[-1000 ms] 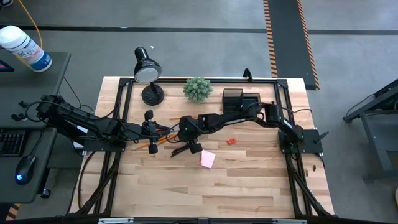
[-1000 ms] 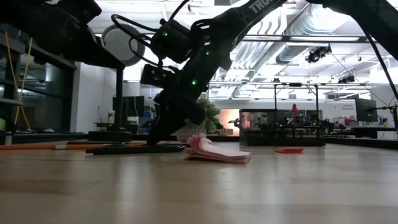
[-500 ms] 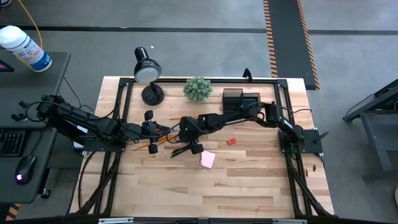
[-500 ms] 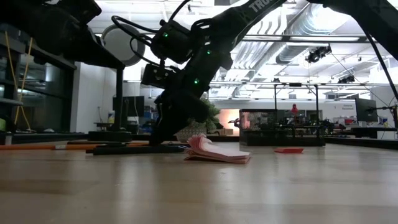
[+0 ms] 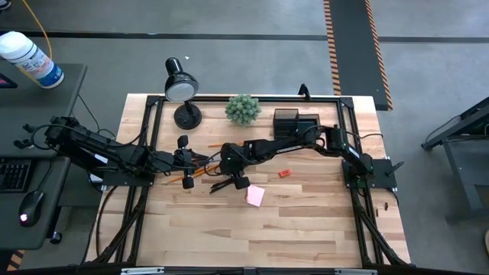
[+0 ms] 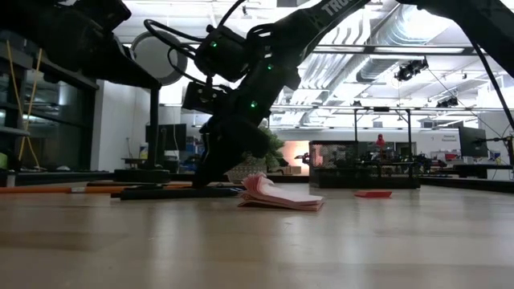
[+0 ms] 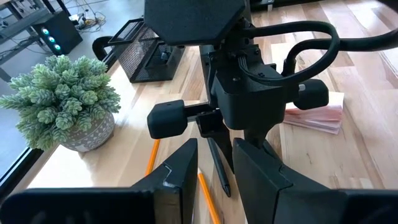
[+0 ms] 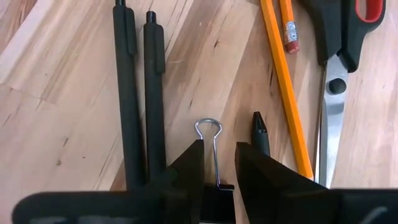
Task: Pick and place office supplies into organizer
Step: Put the black binder clip into the black desk organizer
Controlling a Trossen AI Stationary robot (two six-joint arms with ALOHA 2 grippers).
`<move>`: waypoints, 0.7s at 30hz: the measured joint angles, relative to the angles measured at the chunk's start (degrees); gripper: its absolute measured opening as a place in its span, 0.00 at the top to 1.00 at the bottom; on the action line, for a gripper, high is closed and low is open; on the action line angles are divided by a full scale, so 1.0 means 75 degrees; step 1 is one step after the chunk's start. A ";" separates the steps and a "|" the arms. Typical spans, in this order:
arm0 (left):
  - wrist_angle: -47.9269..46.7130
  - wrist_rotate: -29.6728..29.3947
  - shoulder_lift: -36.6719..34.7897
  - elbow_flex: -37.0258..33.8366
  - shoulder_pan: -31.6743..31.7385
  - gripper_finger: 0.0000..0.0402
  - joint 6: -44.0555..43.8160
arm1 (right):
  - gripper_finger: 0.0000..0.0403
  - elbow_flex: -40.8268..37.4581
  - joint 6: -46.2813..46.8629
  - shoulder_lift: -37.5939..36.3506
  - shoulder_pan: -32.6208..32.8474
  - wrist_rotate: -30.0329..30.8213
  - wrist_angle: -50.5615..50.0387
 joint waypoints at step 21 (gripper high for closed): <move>0.0000 0.0000 0.0003 -0.0001 0.0000 0.78 -0.0001 | 0.80 -0.0003 0.0107 -0.0006 0.0006 -0.0108 0.0300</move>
